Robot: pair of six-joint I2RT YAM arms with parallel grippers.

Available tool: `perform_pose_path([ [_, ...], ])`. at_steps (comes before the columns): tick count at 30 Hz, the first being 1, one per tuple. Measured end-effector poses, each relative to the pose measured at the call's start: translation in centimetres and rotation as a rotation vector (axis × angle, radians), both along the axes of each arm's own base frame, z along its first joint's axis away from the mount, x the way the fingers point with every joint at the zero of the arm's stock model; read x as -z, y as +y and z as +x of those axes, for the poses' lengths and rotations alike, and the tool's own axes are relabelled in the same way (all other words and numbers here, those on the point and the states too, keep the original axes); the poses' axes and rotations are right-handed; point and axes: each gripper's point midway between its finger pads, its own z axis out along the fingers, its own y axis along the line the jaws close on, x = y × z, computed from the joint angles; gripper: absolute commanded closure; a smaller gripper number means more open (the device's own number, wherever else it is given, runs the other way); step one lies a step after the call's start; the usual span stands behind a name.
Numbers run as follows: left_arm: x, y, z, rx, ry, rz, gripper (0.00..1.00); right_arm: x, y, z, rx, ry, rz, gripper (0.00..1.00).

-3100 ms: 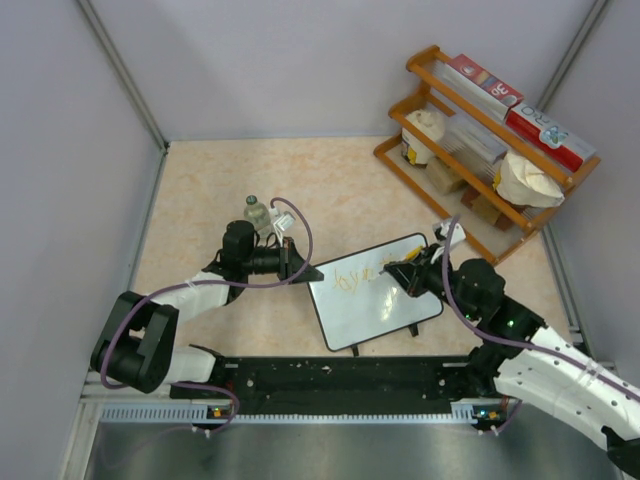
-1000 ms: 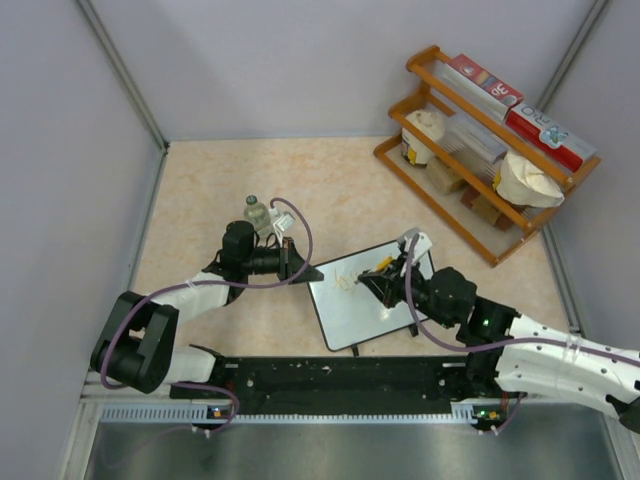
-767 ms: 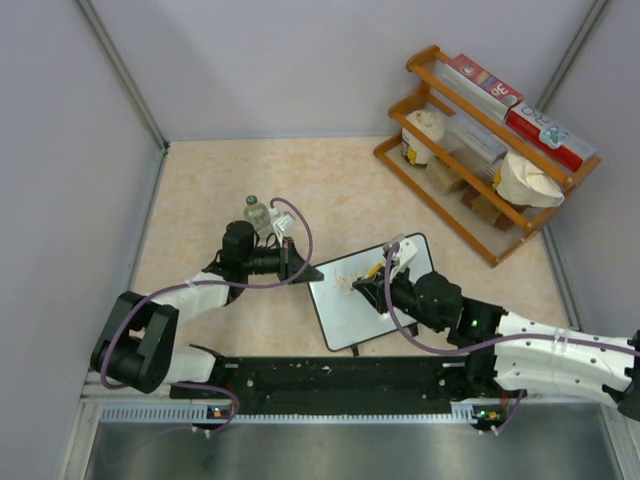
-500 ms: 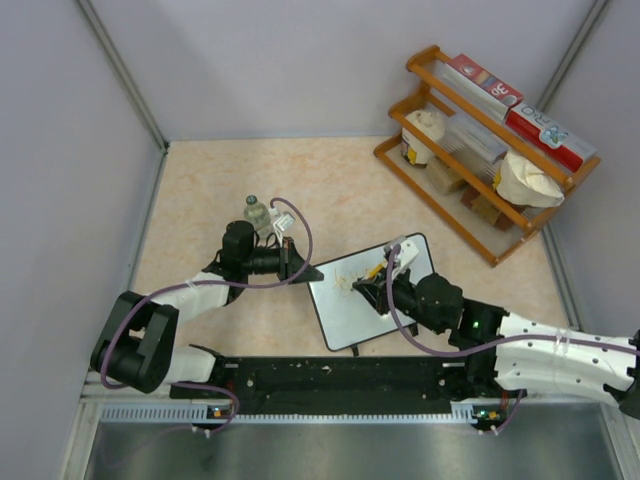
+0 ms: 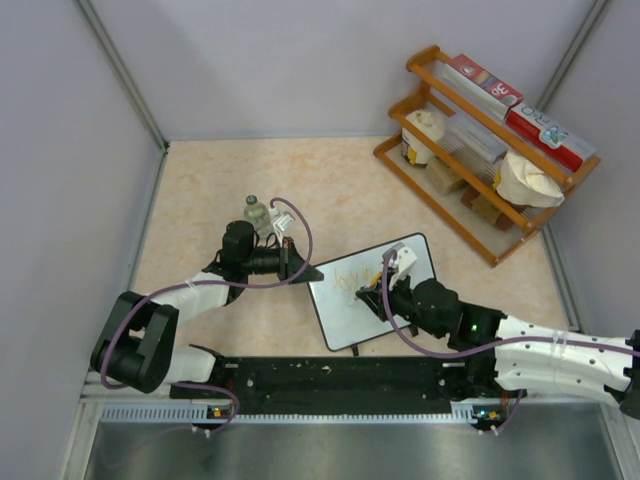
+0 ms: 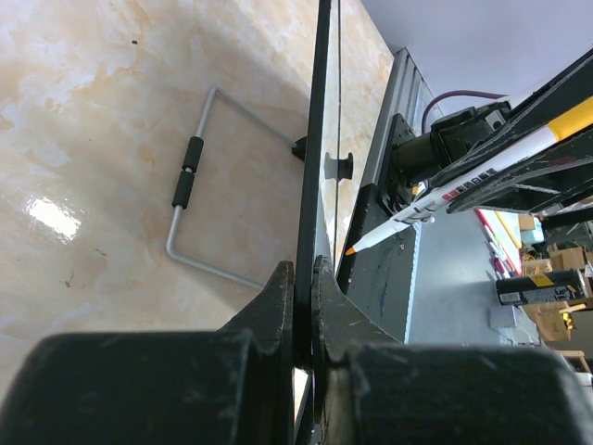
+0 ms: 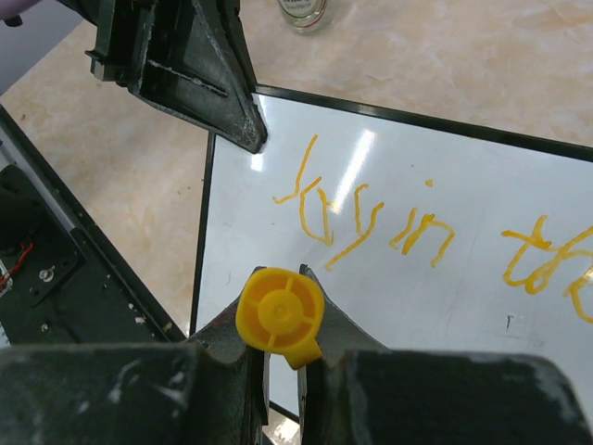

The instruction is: Write a sentence on the whiteboard

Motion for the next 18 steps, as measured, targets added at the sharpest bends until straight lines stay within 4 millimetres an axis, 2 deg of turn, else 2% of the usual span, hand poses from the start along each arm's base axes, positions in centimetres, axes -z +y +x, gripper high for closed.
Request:
perform_pose_path([
  [9, 0.0, 0.0, 0.0, 0.000, 0.000, 0.000, 1.00, 0.0, -0.2, -0.2, 0.008, 0.016, 0.028, 1.00],
  [10, 0.0, 0.0, 0.0, 0.000, -0.001, 0.000, 0.89, -0.2, -0.2, -0.2, 0.009, 0.013, 0.038, 1.00],
  [13, 0.0, 0.0, 0.1, -0.003, -0.011, 0.003, 0.69, -1.0, -0.4, -0.2, 0.012, 0.007, 0.066, 1.00],
  [14, 0.2, 0.1, 0.3, -0.013, -0.025, 0.011, 0.58, -1.2, -0.4, -0.2, 0.014, 0.004, 0.073, 1.00],
  [17, 1.1, 0.6, 0.4, -0.046, -0.042, 0.042, 0.41, -1.8, -0.7, -0.2, 0.021, -0.003, 0.091, 1.00],
  [18, 1.4, 0.8, 0.2, -0.057, -0.039, 0.051, 0.39, -1.9, -0.8, -0.3, 0.022, -0.003, 0.097, 1.00],
])
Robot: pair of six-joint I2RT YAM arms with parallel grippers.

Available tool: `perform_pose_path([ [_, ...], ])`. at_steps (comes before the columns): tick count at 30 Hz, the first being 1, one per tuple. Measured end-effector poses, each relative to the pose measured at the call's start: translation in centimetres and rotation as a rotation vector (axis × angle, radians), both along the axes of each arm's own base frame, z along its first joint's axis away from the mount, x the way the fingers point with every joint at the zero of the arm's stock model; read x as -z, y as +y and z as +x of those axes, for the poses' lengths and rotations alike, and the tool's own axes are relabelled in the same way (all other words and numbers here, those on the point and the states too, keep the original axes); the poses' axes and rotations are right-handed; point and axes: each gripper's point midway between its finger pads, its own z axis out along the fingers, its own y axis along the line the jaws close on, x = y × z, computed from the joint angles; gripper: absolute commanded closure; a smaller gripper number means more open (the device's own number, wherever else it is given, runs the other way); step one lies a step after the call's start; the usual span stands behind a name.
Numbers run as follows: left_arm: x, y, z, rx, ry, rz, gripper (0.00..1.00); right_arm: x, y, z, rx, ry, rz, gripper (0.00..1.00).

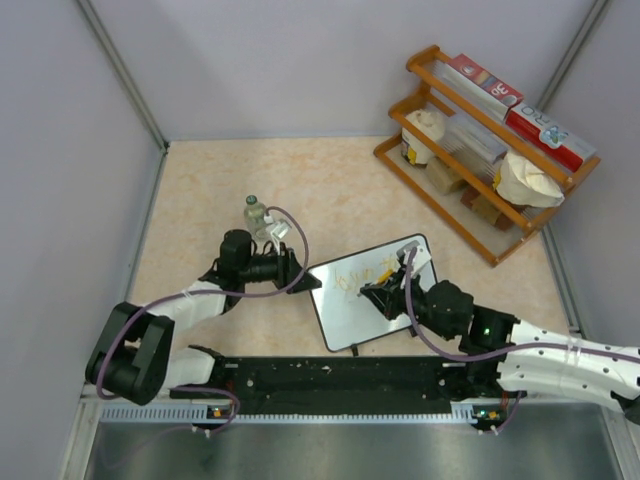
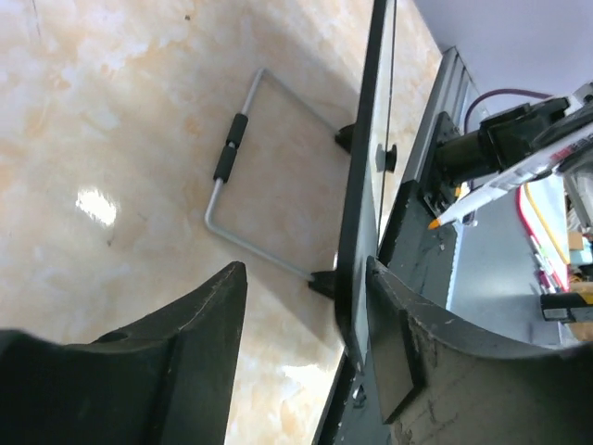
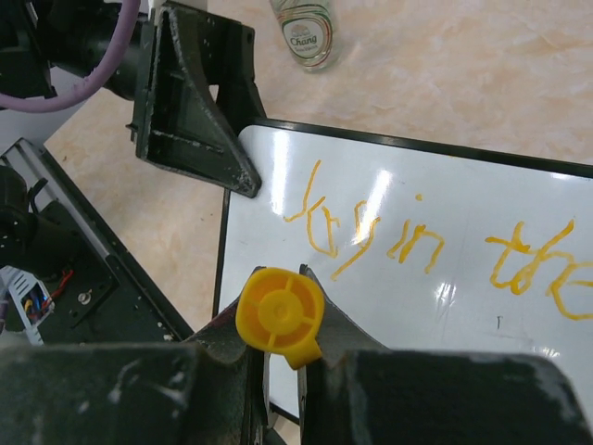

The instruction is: Write a sentence on the whiteboard

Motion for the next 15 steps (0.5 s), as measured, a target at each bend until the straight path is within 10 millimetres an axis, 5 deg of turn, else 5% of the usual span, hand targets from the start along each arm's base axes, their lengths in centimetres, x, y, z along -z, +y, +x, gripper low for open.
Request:
perform_pose_path([
  [9, 0.6, 1.5, -3.4, -0.073, 0.004, -0.032, 0.26, -1.6, -1.3, -0.2, 0.024, -0.020, 0.049, 1.00],
  [15, 1.5, 0.0, -6.4, -0.035, 0.065, -0.058, 0.29, -1.9, -1.6, -0.2, 0.031, -0.025, 0.057, 1.00],
])
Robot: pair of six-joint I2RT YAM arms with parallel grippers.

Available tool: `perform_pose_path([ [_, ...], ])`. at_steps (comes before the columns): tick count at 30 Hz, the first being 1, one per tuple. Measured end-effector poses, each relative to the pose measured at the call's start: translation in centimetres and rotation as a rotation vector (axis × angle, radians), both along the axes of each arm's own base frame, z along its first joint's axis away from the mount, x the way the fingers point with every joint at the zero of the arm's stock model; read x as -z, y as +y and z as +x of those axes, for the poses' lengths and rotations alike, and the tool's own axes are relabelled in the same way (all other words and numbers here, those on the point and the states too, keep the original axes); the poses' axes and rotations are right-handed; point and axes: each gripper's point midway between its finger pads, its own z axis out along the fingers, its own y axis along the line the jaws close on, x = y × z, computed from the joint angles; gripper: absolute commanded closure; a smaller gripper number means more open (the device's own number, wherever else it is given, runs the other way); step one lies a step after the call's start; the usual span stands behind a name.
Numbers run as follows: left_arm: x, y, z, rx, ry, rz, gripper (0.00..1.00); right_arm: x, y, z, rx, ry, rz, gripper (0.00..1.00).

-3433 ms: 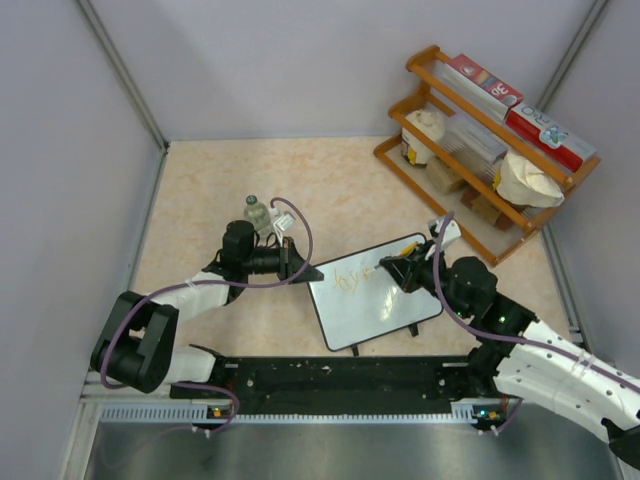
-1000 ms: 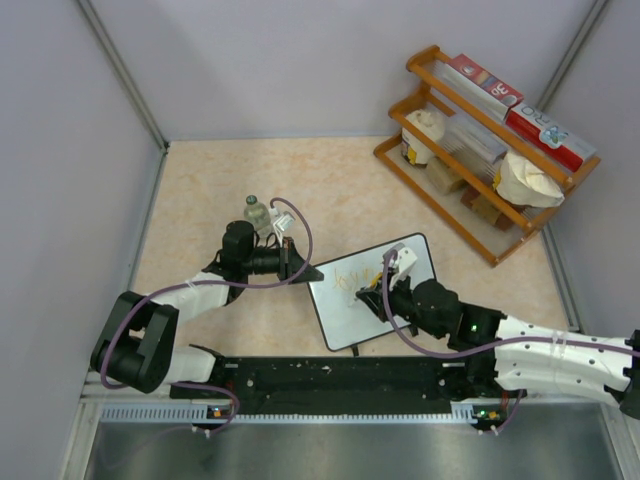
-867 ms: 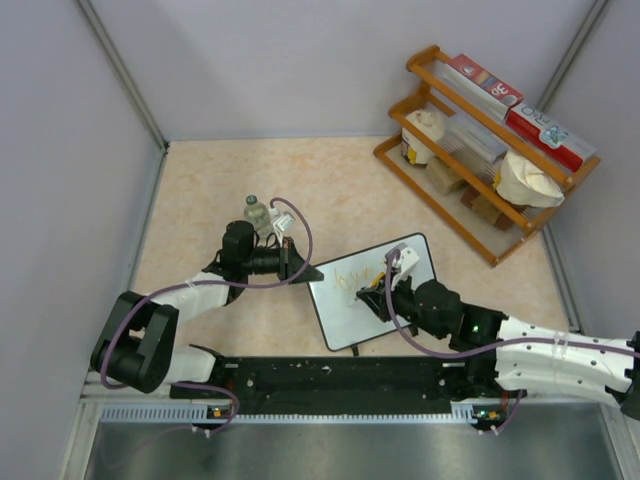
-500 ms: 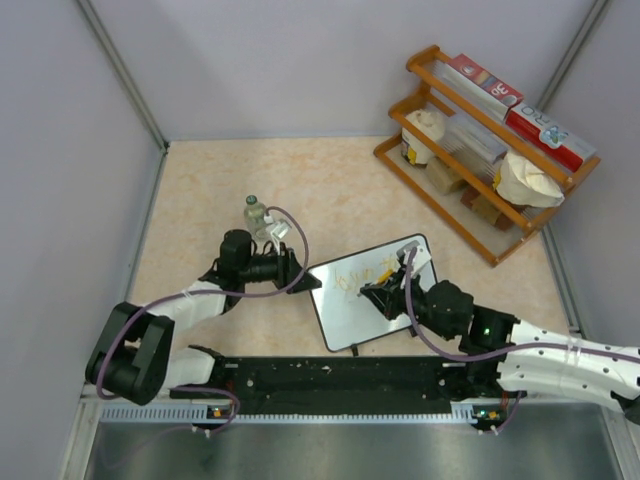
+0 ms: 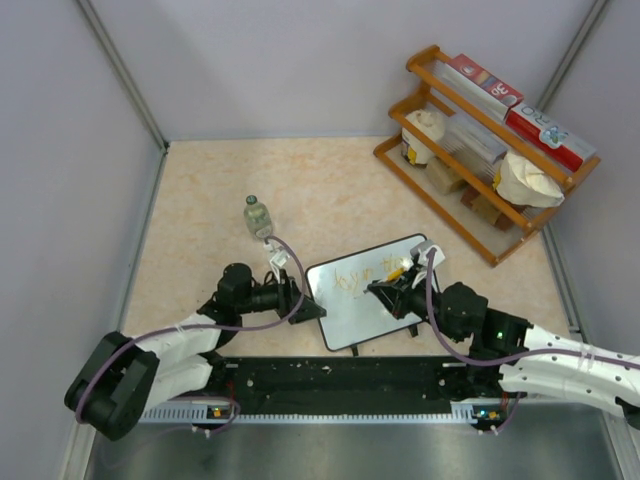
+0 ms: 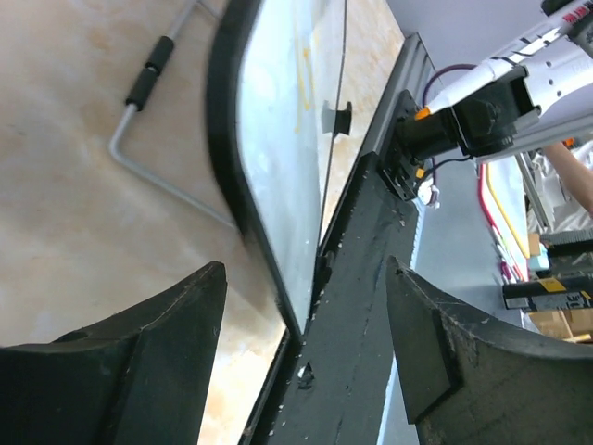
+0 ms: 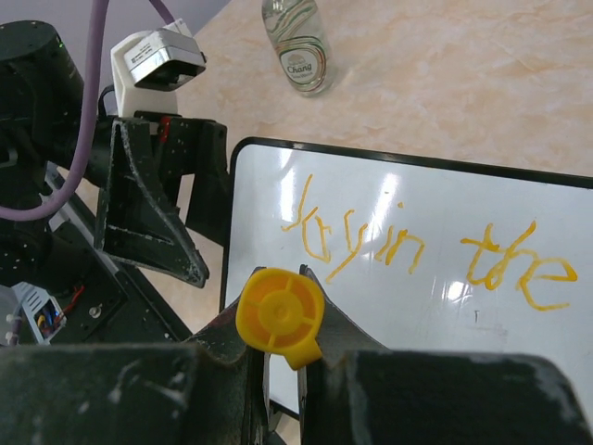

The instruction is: Write a sentence on the whiteboard

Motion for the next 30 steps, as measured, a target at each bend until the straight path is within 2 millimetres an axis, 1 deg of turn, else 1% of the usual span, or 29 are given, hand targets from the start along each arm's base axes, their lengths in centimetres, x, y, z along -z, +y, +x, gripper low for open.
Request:
perform_pose_path([
  [2, -0.1, -0.7, -0.4, 0.016, 0.000, -0.009, 0.31, 0.1, 0.0, 0.0, 0.000, 0.001, -0.003, 1.00],
  [4, 0.1, -1.1, -0.3, 0.015, 0.010, -0.011, 0.33, 0.1, -0.1, 0.0, 0.001, 0.001, -0.004, 1.00],
  [7, 1.1, -1.7, -0.2, 0.017, 0.048, -0.008, 0.46, -0.1, -0.2, 0.0, 0.006, -0.002, 0.000, 1.00],
  [10, 2.2, -2.3, -0.2, 0.030, 0.096, -0.010, 0.72, -0.4, -0.5, 0.0, 0.016, -0.009, 0.011, 1.00],
  [11, 2.5, -2.5, -0.2, 0.033, 0.109, -0.016, 0.79, -0.4, -0.6, 0.1, 0.020, -0.010, 0.010, 1.00],
  [12, 2.6, -2.7, -0.1, 0.038, 0.116, -0.025, 0.95, -0.4, -0.7, 0.1, 0.023, -0.010, 0.009, 1.00],
  [13, 2.5, -2.9, -0.2, 0.053, 0.118, -0.040, 1.00, -0.3, -0.8, 0.1, 0.026, -0.009, 0.004, 1.00],
  [16, 1.8, -3.6, -0.2, 0.089, 0.082, -0.087, 1.00, -0.1, -0.9, 0.2, 0.033, -0.007, -0.005, 1.00],
  [23, 2.1, -3.8, 0.4, 0.080, 0.070, -0.074, 1.00, 0.2, -1.2, 0.4, 0.049, -0.004, -0.021, 1.00],
  [27, 1.7, -3.9, 1.3, 0.055, 0.057, -0.036, 1.00, 0.3, -1.3, 0.5, 0.054, -0.008, -0.025, 1.00],
  [30, 1.1, -3.8, 2.4, 0.029, 0.041, -0.002, 1.00, 0.3, -1.3, 0.5, 0.057, -0.012, -0.030, 1.00],
])
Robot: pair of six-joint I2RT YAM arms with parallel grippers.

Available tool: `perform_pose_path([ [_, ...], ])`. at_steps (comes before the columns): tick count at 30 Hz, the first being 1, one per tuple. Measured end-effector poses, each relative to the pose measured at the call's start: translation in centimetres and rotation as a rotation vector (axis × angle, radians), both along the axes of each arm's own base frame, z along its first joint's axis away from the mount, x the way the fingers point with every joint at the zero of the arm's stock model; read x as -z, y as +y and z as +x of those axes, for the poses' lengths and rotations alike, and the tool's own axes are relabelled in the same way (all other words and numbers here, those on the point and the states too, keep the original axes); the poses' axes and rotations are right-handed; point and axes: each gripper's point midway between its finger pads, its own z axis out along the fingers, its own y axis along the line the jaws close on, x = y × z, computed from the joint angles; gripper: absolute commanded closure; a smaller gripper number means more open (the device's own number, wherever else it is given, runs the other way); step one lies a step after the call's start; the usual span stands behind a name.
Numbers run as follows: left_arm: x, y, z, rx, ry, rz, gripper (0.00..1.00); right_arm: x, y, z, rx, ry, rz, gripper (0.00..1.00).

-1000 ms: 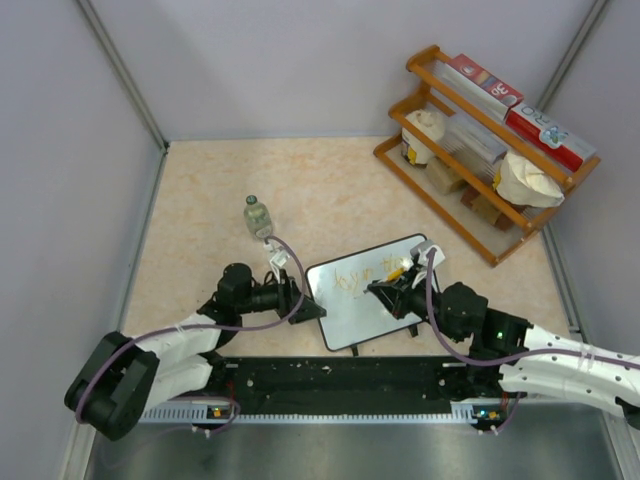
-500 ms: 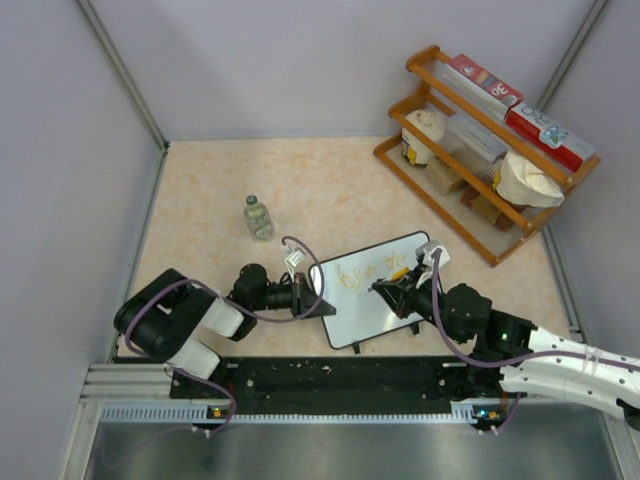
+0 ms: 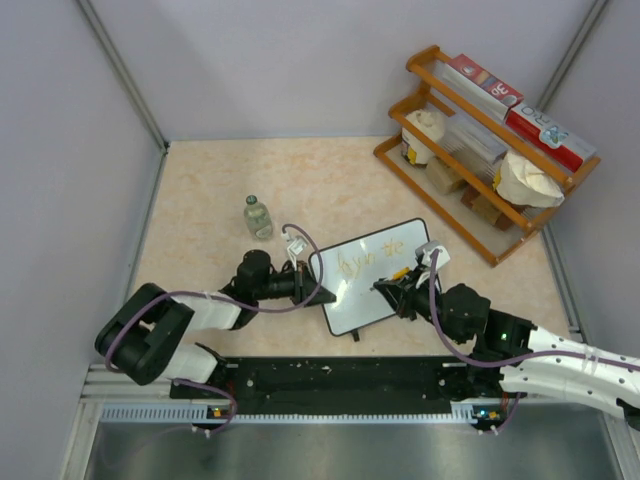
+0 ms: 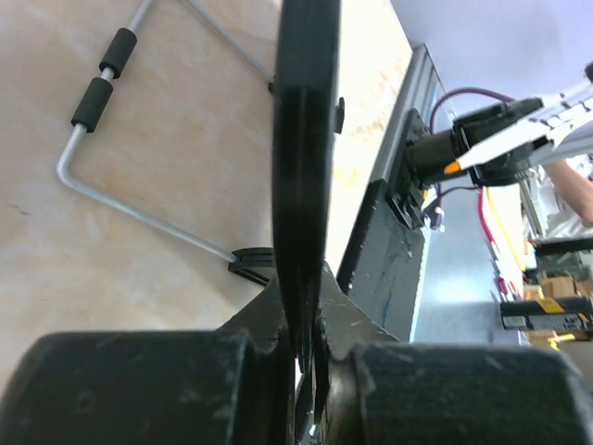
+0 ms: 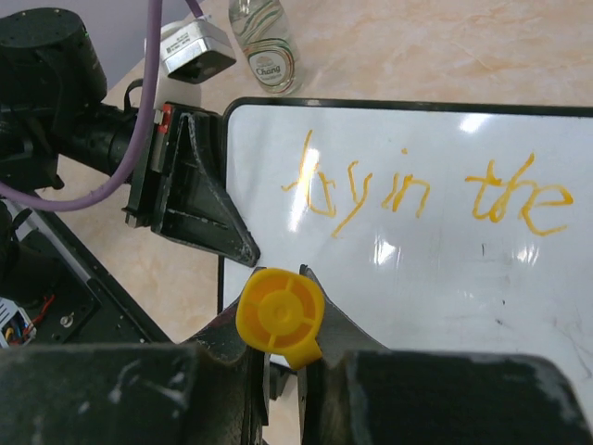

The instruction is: Write a sentence on the whiteboard

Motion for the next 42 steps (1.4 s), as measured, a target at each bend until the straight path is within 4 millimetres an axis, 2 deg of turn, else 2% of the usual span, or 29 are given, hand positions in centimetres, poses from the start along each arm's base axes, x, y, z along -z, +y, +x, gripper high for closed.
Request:
perform_pose_path([
  [6, -0.2, 1.6, 2.5, -0.049, 0.000, 0.041, 1.00, 0.3, 0.0, 0.2, 0.007, -0.003, -0.016, 1.00],
  [9, -0.4, 1.9, 3.0, -0.035, -0.002, 0.051, 1.00, 0.3, 0.3, 0.3, 0.007, -0.008, -0.017, 1.00],
  [17, -0.6, 2.2, 2.8, 0.006, -0.032, 0.059, 1.00, 1.0, 1.4, 1.7, -0.003, 0.004, -0.030, 1.00],
  [21, -0.9, 2.7, 2.4, 0.008, -0.044, 0.064, 1.00, 0.3, 1.4, 3.2, -0.004, 0.007, 0.017, 1.00],
  [24, -0.8, 2.9, 2.0, 0.005, -0.042, 0.065, 1.00, -0.2, 2.2, 3.2, -0.044, -0.003, 0.044, 1.00],
  [28, -0.7, 3.0, 2.0, 0.008, -0.038, 0.063, 1.00, 0.0, 3.5, 3.0, -0.096, -0.001, 0.047, 1.00],
  [35, -0.5, 3.1, 2.1, 0.019, -0.030, 0.052, 1.00, -0.6, 4.7, 2.6, -0.112, -0.062, 0.043, 1.00],
  [42, -0.4, 3.3, 1.8, 0.024, -0.029, 0.038, 1.00, 0.7, 4.8, 3.6, -0.036, -0.076, -0.014, 1.00],
])
